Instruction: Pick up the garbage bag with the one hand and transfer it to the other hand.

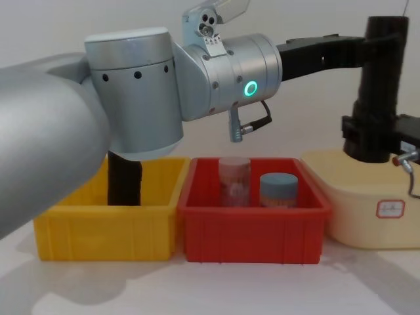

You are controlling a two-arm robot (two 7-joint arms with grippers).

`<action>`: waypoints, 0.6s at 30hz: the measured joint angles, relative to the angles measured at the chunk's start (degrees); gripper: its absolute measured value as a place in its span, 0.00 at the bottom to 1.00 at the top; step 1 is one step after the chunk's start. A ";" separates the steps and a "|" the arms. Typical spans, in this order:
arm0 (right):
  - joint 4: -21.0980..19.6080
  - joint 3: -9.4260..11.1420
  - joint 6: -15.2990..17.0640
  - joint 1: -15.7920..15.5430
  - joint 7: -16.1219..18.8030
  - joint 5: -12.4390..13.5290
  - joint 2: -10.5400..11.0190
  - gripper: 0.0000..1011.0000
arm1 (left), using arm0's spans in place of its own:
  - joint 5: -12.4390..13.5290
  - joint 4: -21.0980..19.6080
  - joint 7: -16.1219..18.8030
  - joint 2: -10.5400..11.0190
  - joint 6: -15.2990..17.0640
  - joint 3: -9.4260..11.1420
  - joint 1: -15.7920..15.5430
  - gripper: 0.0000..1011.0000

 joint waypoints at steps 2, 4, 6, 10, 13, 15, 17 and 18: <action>1.49 0.83 0.00 1.01 -0.47 -0.15 0.03 0.53 | 0.00 0.00 0.00 0.00 0.00 0.00 0.00 0.99; 2.40 1.34 -0.01 1.64 -0.77 -0.28 0.08 0.53 | 0.00 0.00 0.00 0.00 0.00 0.00 0.00 0.99; 3.80 2.15 -0.07 2.55 -1.38 -0.40 0.18 0.53 | 0.00 0.00 0.00 0.00 0.00 0.00 0.00 0.99; 6.20 3.75 -0.29 4.06 -2.43 -0.49 0.40 0.53 | 0.00 0.00 0.00 0.00 0.00 0.00 0.00 0.99; 8.00 5.19 -0.43 5.20 -3.24 -0.49 0.58 0.53 | 0.00 0.00 0.00 0.00 0.00 0.00 0.00 0.99; 8.79 5.80 -0.46 5.68 -3.75 -0.47 0.65 0.53 | 0.00 0.00 0.00 0.00 0.00 0.00 0.00 0.99; 10.11 6.99 -0.49 6.56 -4.50 -0.40 0.81 0.53 | 0.00 0.00 0.00 0.00 0.00 0.00 0.00 0.99; 10.50 7.32 -0.49 6.82 -4.65 -0.38 0.88 0.53 | 0.00 0.00 0.00 0.00 0.00 0.00 0.00 0.99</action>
